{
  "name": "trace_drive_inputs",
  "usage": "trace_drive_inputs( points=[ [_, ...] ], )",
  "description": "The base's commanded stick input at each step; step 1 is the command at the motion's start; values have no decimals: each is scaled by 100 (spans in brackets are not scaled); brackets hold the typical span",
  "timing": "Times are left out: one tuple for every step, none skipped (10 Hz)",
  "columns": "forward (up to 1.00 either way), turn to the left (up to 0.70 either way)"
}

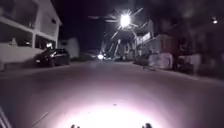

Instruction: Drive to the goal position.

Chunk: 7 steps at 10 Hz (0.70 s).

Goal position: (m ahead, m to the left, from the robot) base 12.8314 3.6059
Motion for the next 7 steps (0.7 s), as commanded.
trace_drive_inputs(
  points=[
    [85,0],
    [85,0],
    [85,0],
    [85,0],
    [85,0],
    [85,0],
    [85,0]
  ],
)
